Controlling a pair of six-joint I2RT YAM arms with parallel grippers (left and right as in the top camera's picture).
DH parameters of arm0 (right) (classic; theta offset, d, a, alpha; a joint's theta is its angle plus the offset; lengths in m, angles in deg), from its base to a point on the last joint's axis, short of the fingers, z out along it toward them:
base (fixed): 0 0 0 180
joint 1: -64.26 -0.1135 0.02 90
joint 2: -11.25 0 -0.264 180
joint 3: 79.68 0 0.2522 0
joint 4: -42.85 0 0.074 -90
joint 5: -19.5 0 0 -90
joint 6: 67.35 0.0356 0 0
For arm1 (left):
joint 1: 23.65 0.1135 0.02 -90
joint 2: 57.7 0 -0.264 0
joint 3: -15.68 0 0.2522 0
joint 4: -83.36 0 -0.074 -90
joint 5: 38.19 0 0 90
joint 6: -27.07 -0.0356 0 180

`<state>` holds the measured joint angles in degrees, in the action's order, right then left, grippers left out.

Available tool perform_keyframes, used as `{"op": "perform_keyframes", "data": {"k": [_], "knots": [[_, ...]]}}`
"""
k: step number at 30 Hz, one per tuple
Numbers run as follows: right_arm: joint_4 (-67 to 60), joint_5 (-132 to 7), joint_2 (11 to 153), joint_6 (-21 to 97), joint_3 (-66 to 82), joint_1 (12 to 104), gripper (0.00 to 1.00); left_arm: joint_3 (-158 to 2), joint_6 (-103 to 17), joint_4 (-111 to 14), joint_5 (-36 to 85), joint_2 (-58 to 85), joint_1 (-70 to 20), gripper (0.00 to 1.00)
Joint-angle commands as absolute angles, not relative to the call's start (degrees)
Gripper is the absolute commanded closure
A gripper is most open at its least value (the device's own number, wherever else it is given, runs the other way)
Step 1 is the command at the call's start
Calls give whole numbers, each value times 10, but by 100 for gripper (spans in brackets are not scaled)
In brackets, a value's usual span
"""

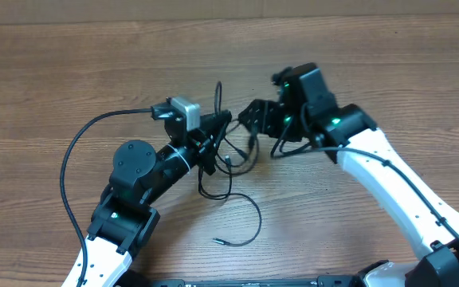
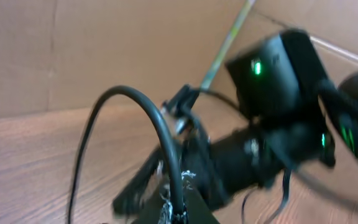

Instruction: Untangle cables

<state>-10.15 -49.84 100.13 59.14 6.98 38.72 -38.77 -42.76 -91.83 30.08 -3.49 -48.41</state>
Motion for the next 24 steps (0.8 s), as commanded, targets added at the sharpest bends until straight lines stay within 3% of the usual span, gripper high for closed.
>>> {"op": "perform_keyframes", "data": {"k": [1, 6, 15, 24], "knots": [[-102, -393, 996, 742, 76, 405, 36, -389, -476, -906, 274, -46, -483, 96], [-106, -360, 996, 792, 76, 393, 52, -389, -475, -908, 290, -46, -483, 96], [-173, -413, 1000, 797, 70, 369, 52, -389, -476, -908, 315, -46, -483, 96], [-145, -464, 1014, 845, 70, 353, 54, -389, -462, -908, 312, -46, -484, 96]]}}
